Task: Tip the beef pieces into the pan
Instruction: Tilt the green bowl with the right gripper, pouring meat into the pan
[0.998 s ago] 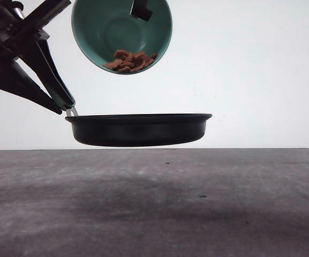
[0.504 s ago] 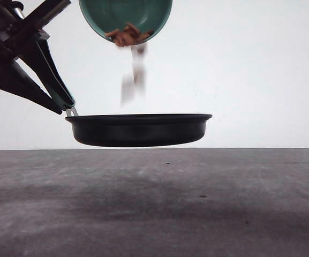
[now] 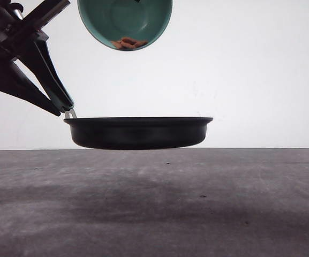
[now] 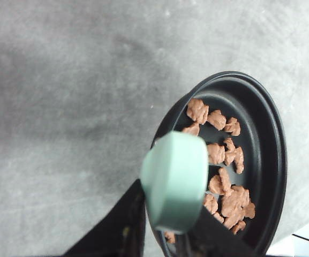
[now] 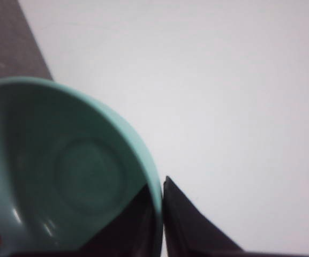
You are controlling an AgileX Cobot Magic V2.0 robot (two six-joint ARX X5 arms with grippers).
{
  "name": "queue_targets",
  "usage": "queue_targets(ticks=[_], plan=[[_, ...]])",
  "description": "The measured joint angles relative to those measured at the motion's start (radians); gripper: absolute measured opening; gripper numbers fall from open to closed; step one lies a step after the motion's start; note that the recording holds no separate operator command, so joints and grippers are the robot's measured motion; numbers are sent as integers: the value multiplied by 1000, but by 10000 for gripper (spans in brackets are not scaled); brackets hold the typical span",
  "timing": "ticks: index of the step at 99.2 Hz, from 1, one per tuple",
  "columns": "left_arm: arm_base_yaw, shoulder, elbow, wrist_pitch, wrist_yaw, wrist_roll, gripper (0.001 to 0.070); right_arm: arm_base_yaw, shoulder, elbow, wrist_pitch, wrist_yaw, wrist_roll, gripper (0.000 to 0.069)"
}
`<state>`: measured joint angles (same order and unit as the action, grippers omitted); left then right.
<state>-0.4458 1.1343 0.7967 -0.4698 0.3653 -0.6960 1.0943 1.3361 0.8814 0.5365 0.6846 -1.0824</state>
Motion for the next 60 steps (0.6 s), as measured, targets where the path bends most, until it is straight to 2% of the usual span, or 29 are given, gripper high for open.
queue_targets(ticks=[36, 60], plan=[[0, 0, 0, 0, 0, 0, 41, 2, 0, 0, -2, 17, 16, 12], [11, 0, 0, 0, 0, 0, 41, -2, 0, 0, 57, -31, -28, 12]])
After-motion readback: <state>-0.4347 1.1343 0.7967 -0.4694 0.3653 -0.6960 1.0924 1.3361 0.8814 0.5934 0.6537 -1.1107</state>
